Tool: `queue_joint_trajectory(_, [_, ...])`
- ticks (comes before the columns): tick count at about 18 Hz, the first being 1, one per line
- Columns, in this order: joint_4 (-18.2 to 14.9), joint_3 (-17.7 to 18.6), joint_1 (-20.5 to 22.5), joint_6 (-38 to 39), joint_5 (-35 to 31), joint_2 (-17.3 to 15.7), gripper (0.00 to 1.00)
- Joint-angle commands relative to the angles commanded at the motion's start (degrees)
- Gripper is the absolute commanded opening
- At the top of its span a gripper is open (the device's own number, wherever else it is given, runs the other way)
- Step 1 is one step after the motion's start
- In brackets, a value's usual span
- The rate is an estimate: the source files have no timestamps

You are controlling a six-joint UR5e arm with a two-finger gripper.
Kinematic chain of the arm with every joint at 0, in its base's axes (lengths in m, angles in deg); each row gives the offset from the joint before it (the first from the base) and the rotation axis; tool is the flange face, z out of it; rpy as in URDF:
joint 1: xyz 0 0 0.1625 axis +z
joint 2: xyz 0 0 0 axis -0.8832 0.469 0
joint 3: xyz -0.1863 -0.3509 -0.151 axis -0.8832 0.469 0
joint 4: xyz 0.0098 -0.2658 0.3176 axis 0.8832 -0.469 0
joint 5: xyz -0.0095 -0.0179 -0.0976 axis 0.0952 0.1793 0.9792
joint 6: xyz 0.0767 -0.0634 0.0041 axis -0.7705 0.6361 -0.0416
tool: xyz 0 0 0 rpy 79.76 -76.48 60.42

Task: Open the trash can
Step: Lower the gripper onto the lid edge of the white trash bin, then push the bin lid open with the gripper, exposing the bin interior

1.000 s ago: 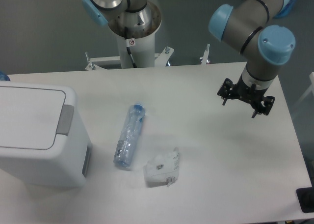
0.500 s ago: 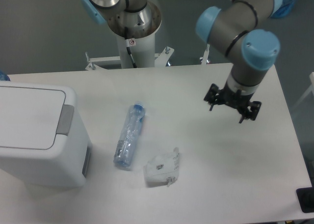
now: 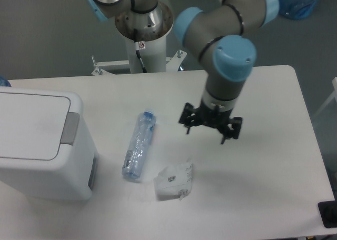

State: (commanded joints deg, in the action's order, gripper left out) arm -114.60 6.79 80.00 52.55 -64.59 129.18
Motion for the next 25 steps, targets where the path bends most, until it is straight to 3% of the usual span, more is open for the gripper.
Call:
queue_joint_trajectory(4, [-0.18, -3.61, -2.46, 7.47, 6.17, -0.26, 1.0])
queue_joint_trajectory(11, [-0.44, -3.09, -6.5, 11.62, 9.6, -6.15, 1.0])
queue_joint_trajectory(15, [-0.27, -2.47, -10.8, 14.26, 9.17, -6.68, 1.0])
queue_joint_trajectory(25, [0.0, -0.54, -12.75, 15.05, 8.37, -6.15, 1.0])
